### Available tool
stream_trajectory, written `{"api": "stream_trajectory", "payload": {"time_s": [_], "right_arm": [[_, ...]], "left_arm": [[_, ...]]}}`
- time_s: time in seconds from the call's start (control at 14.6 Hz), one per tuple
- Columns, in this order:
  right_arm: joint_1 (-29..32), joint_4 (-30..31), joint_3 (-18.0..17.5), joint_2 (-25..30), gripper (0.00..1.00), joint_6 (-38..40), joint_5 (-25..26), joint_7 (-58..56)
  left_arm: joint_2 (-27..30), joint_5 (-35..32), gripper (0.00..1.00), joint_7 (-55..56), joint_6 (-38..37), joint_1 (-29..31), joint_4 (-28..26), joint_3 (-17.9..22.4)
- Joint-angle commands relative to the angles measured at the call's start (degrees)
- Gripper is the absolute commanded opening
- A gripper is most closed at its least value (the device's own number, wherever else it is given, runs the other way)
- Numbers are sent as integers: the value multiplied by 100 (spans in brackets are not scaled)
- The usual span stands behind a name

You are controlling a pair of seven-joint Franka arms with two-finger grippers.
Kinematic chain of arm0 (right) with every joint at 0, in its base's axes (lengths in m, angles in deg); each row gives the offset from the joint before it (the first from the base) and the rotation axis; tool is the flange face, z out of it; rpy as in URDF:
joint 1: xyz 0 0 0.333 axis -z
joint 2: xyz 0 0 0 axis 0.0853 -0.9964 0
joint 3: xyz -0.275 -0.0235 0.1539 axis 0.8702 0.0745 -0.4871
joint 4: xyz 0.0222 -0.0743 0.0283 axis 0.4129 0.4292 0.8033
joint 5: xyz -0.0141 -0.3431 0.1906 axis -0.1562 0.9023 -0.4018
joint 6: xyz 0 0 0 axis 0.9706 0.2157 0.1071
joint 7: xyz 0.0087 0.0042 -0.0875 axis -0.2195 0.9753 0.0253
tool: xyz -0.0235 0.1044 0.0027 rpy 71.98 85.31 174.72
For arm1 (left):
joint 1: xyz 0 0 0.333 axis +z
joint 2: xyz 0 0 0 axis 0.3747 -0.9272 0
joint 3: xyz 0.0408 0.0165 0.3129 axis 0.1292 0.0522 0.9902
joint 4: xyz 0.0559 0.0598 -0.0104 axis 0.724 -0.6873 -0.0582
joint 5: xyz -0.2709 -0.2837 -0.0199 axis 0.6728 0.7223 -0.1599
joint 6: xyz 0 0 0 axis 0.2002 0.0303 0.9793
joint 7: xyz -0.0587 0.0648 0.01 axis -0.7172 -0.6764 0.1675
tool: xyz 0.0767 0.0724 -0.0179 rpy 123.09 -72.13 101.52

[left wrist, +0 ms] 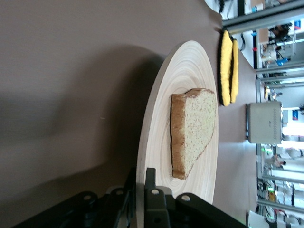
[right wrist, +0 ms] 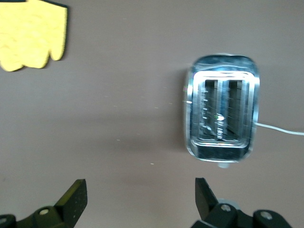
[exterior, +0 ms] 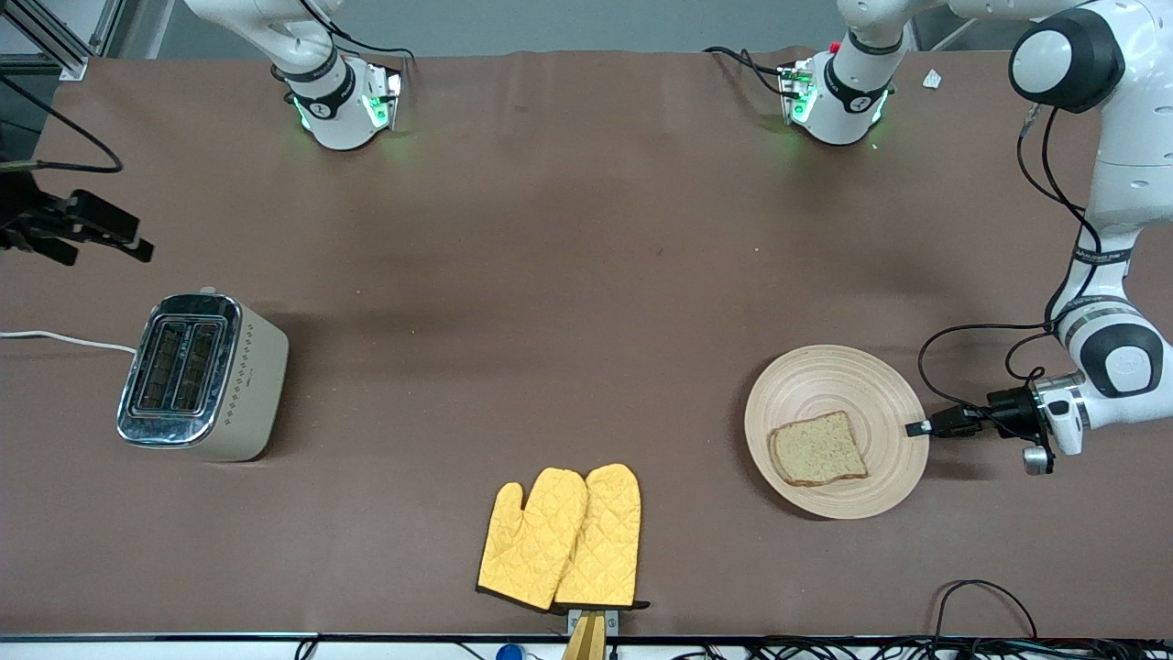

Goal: Move plate and put bread in toaster
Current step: 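Reach the left gripper to the rim of the wooden plate, then slide the plate toward the toaster with the left gripper while the right gripper approaches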

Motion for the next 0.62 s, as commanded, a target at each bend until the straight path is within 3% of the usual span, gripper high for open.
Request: {"api": "stream_trajectory", "payload": {"time_s": [0.0,0.27,0.55], "right_arm": [[-399,61,20,-275,100,-436,-155,553],[-752,61,20,-881,100,-1069,-164,864],[-1068,61,20,-1479,100,-1526,-181,881]], "left_arm": [[8,19,0,-170,-511,-21,115,-285],[8,-60,0,-170,-636,-100,37,-1040],[-36,44,0,127,-287,-1064,28,-1139]]}}
